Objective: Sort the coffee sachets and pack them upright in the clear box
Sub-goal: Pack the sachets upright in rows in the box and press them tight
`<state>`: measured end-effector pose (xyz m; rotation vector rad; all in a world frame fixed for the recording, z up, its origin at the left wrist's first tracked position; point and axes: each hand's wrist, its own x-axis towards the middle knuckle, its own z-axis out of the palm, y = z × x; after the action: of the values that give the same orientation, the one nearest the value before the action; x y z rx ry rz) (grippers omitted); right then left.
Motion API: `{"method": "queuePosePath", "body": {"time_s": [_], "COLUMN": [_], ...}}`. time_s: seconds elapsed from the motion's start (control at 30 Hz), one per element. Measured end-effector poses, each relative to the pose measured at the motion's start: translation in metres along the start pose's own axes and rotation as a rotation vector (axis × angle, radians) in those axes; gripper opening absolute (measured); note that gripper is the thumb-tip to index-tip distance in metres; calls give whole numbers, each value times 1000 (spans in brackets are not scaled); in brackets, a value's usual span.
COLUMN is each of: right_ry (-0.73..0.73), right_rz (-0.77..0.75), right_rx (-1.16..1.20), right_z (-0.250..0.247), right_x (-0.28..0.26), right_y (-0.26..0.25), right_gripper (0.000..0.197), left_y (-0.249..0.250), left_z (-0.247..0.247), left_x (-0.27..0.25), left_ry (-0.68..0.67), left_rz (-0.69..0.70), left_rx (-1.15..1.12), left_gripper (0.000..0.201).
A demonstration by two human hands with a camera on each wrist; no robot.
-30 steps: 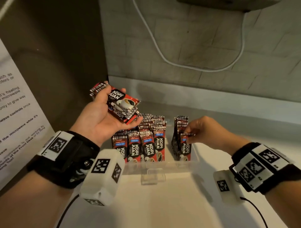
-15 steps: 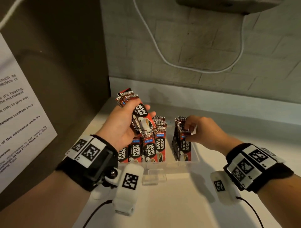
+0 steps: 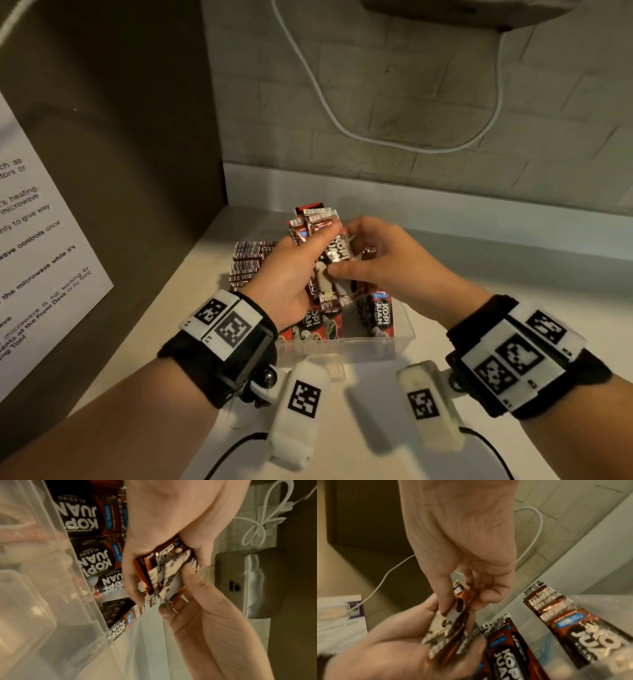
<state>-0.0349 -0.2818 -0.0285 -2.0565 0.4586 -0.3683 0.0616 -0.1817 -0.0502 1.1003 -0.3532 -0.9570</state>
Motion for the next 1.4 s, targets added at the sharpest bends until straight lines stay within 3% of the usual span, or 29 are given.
{"method": "queuePosePath", "body": {"time_s": [0.17,0.27,0.37,0.47,0.5,0.6,0.8,0.9,1.07,1.3,1.4], "right_ry": [10,7,101,257,292,327,386,286,121,83,85], "right_rz": [-105,-105,-62,-41,-39,-24,-1,-6,-10,16,21], "right_rx": [-108,-162,-218,-21,36,82,12,-200,-445,-576,-598], "right_z": [-3,-8,-11,-20,-26,-39,-50,-54,-48,-37,-38], "right_x": [2,7,11,12,12,9,6,6,5,3,2], "right_y": [1,2,5,5,7,18,33,40,56,68,64], "right_gripper": [93,78,57,18,16,25,22,21,24,13,19], "left_y": [8,11,11,12,14,19,22,23,22,11,8], "left_z": [-5,-8,-10,-12,-14,-22,-29,-32,-30,-28,-26], "left_x": [-7,-9,-6,-5,-5,-5,-5,-5,-4,-4,-4], "left_ry": [-143,-201,-175,-110,-93,-61,-20,-10,14,53,62], "left_rz": [-193,-212,-201,-154,-142,-113,-104,-78,-71,-77,-70], "left_rx": [113,107,65,34,25,16,-18,-21,45,104,115], "left_gripper": [31,17,24,15,14,12,13,22,18,11,14]}}
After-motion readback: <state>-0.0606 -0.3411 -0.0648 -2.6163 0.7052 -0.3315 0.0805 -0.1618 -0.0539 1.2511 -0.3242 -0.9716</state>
